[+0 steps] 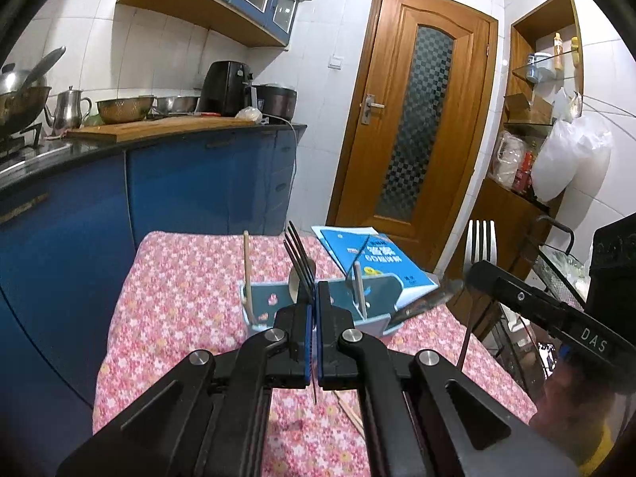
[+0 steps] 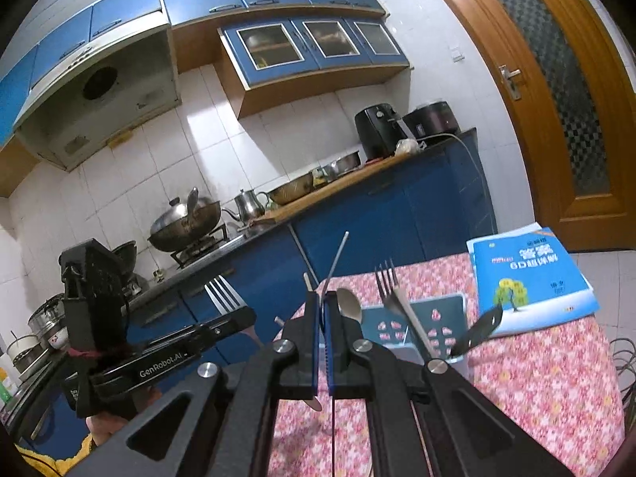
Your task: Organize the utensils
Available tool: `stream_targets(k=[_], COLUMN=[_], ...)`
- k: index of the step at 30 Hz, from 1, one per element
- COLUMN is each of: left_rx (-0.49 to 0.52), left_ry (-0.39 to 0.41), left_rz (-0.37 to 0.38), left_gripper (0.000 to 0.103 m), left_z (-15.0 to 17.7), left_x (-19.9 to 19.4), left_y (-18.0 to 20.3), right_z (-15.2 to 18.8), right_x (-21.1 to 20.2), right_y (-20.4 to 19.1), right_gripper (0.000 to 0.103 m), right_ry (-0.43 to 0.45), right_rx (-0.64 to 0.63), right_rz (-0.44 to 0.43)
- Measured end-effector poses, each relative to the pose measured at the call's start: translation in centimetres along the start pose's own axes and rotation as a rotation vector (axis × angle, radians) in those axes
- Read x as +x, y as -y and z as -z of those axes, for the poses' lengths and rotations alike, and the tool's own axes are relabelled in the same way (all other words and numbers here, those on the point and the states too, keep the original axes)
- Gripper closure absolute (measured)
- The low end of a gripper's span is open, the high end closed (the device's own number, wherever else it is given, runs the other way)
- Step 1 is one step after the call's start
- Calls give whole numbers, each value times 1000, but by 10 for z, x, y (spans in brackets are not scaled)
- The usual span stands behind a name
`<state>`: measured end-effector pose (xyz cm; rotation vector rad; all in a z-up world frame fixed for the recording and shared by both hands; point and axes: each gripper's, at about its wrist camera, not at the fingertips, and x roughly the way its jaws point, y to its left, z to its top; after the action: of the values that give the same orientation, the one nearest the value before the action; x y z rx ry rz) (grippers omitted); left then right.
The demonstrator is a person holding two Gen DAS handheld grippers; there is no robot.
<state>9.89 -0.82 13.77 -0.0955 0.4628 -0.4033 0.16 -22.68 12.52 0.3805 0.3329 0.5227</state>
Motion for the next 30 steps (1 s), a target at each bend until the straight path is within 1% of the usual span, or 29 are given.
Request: stream_targets(k=[9,17,21,25,27,30], left_rx=[16,47,57,56,63,62], left_ry=[51,102,114,118,124,107], left_rz=[-20,-54,-76,-82,-90,-96], left_gripper=[103,103,103,103,103,103], left_z=[-31,-51,-54,-50,-46,-38], left_x=[9,14,22,32,37,50], left_y=[3,6,5,4,4,1], right_z=[-22,-42,-48,-47,-43,-33], right_x=[12,18,23,35,42,54], right_y=[8,14,17,19,20,23], right_gripper=[99,99,99,99,99,99], right_ry=[59,125,164,185,184,170], right_rx=[12,-19,-36,-83,-115,-153], right_rz=[-22,14,45,106,139,189])
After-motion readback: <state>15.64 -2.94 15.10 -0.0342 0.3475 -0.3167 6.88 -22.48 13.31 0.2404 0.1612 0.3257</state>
